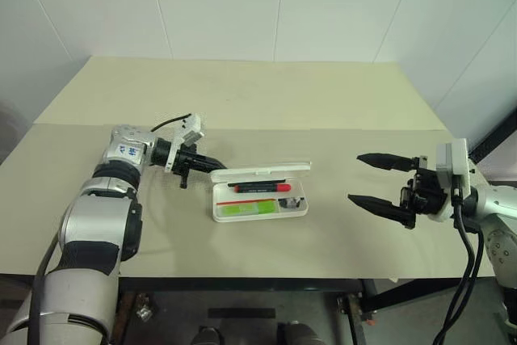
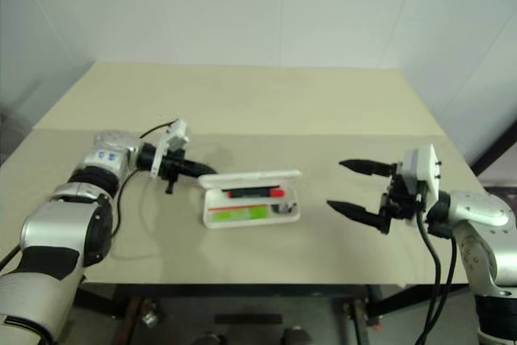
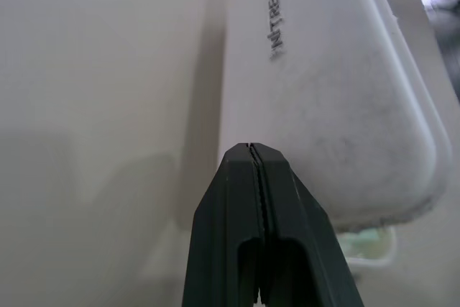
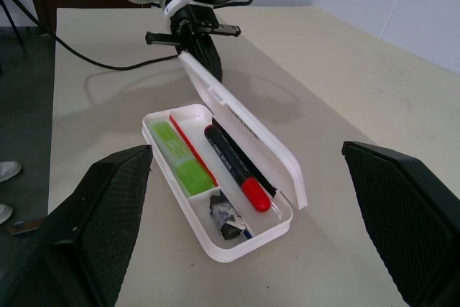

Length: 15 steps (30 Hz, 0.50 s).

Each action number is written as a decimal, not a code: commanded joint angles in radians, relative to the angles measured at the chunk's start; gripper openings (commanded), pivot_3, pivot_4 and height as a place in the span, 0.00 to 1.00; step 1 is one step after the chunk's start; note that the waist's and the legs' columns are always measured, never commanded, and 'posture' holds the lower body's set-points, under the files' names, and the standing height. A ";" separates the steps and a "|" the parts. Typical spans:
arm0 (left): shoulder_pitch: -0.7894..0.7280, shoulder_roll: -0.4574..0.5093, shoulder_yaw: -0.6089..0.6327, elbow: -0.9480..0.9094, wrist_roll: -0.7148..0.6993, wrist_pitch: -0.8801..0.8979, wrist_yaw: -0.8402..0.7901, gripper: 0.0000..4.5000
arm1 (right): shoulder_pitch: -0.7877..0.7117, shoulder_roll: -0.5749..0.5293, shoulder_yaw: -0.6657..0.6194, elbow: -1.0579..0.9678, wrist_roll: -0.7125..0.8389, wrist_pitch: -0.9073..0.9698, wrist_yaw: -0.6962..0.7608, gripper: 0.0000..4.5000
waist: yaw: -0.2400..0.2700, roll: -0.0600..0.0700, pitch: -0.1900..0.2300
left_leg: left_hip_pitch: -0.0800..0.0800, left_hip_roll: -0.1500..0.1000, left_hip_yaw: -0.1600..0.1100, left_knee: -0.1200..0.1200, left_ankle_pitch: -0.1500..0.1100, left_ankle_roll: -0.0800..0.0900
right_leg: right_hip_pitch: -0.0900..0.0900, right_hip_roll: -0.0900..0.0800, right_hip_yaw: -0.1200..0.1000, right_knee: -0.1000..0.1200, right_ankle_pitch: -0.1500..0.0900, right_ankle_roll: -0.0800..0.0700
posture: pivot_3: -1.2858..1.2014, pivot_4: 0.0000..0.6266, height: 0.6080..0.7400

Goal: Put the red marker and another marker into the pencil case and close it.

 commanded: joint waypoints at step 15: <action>-0.003 -0.079 -0.181 -0.087 0.102 -0.343 -0.086 0.01 | -0.196 -0.095 0.030 0.325 -0.060 -0.099 0.268 1.00 | -0.002 0.000 0.000 | 0.000 0.000 0.001 0.000 0.000 0.000 | 0.000 0.000 0.001 0.000 0.000 0.000 | 0.52 0.24 1.00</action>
